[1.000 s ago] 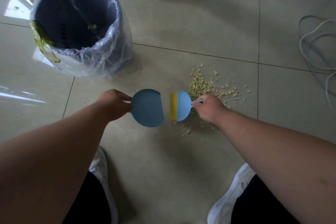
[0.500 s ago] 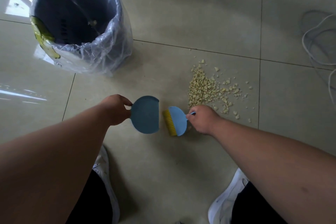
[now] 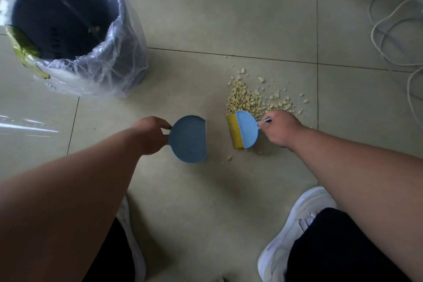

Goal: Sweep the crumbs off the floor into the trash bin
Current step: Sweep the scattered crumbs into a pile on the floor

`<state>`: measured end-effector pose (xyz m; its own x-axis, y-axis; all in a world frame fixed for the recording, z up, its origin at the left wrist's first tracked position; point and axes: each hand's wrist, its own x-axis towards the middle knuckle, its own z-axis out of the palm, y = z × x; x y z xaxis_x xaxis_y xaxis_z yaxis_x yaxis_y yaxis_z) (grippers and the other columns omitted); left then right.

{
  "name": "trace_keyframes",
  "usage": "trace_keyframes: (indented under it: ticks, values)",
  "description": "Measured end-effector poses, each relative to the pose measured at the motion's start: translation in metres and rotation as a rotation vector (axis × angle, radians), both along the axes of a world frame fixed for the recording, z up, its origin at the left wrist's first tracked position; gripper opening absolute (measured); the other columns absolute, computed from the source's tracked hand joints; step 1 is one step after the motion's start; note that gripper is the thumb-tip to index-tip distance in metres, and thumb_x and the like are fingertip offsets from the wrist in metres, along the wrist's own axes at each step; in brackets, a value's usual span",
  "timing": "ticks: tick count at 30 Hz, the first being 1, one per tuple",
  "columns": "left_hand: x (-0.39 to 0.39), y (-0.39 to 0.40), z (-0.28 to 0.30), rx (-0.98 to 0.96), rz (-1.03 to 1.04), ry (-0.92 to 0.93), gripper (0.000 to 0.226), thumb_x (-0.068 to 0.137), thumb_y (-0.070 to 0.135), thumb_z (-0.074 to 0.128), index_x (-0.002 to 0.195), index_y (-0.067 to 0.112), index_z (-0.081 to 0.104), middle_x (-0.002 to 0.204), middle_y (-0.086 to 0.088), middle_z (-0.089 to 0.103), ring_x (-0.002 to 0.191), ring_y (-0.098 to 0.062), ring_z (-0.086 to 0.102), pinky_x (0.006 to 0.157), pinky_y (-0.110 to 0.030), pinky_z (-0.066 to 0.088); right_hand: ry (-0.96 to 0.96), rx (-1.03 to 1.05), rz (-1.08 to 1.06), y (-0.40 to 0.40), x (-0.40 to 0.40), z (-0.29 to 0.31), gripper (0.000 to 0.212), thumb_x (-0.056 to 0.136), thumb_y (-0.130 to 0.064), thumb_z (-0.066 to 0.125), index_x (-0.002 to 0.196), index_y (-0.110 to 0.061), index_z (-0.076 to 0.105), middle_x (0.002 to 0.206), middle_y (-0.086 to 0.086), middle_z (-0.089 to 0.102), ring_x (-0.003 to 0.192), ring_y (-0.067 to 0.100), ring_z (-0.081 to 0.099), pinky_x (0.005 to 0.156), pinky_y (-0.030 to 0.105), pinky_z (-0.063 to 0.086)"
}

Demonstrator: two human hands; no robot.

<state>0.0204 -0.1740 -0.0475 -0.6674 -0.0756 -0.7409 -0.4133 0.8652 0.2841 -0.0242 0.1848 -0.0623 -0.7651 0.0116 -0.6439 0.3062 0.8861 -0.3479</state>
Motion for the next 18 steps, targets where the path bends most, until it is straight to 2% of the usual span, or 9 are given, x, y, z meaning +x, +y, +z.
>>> trace_keyframes:
  ticks: [3,6,11,15,18]
  values:
    - [-0.002,0.004,0.007,-0.038,0.032,0.004,0.035,0.086,0.028,0.075,0.122,0.026,0.076,0.093,0.001,0.075,0.078,-0.019,0.068,0.058,-0.021,0.045,-0.011,-0.086,-0.012,-0.007,0.004,0.009,0.018,0.096,-0.031,0.066,0.091,-0.017,0.075,0.071,0.001,0.063,0.061,0.017,0.057,0.052,0.022,0.036]
    - [-0.003,0.007,0.015,-0.075,0.044,0.002,0.028,0.083,0.020,0.072,0.109,0.022,0.081,0.084,0.001,0.077,0.083,-0.021,0.071,0.065,-0.024,0.052,-0.039,-0.117,0.047,-0.019,0.014,0.015,0.017,0.095,-0.032,0.068,0.092,-0.018,0.075,0.074,0.001,0.066,0.062,0.012,0.057,0.051,0.022,0.037]
    - [0.002,0.010,0.018,-0.111,0.019,-0.019,0.020,0.082,0.019,0.071,0.098,0.021,0.083,0.084,-0.001,0.078,0.084,-0.024,0.071,0.072,-0.030,0.059,-0.152,-0.132,0.127,-0.035,0.045,0.005,0.015,0.095,-0.034,0.068,0.091,-0.020,0.073,0.072,-0.001,0.066,0.063,0.012,0.060,0.052,0.021,0.040]
    - [0.008,0.012,0.013,-0.079,0.021,-0.137,0.017,0.083,0.017,0.068,0.093,0.012,0.081,0.089,-0.013,0.078,0.073,-0.028,0.068,0.076,-0.041,0.064,-0.150,-0.082,0.206,-0.037,0.057,-0.006,0.021,0.095,-0.036,0.067,0.100,-0.017,0.076,0.087,0.005,0.070,0.080,0.020,0.066,0.066,0.025,0.045]
    - [0.008,0.018,0.011,-0.137,-0.079,-0.252,0.023,0.093,0.021,0.062,0.106,0.010,0.078,0.104,-0.010,0.078,0.090,-0.026,0.076,0.082,-0.038,0.064,-0.108,-0.024,0.239,-0.028,0.052,-0.006,0.020,0.096,-0.036,0.066,0.099,-0.018,0.075,0.095,0.006,0.072,0.088,0.023,0.067,0.075,0.028,0.050]
